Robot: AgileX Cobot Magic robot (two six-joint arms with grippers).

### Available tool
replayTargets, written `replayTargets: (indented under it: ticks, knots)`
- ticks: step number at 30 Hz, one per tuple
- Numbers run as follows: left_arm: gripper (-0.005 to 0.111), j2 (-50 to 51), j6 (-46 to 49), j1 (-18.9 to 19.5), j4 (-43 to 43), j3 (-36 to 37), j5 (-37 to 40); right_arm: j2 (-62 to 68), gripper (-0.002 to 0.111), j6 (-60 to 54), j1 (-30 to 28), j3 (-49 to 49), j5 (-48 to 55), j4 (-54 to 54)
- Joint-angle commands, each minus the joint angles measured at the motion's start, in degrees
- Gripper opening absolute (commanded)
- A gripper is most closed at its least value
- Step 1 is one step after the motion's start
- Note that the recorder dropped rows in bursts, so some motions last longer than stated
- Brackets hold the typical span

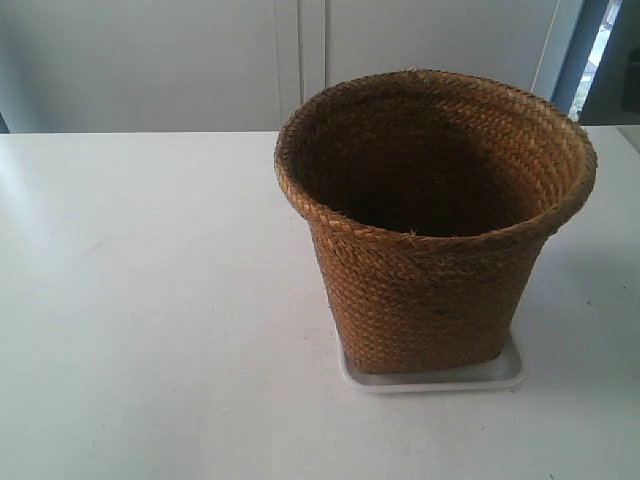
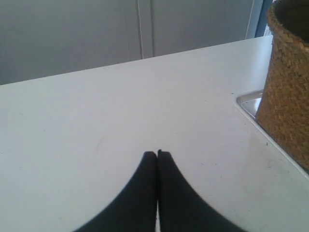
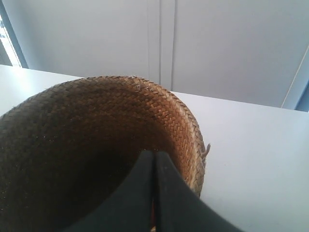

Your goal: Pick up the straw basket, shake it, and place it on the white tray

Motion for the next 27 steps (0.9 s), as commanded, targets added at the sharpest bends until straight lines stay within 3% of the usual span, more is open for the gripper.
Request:
replayTargets:
  ticks: [1,9,13,27]
  knots:
    - [0.0,-5.3,0.1,2.7,1.0,5.5,-2.4,-0.4,0.0,-0.4,-0.6,0.2,0.1,-0.1]
    - [0.0,-13.4,0.1,5.1,1.8,16.0,-10.0,-0.4,0.0,-0.4,-0.6,0.2,0.1,-0.1]
    - [0.0,-17.7,0.1,5.1,1.8,19.9,-9.8,-0.4,0.0,-0.4,-0.6,0.2,0.1,-0.1]
    - [0.0,-20.1,2.5,5.1,1.8,21.3,-6.0,-0.4,0.0,-0.4,-0.6,0.2,0.0,-0.1]
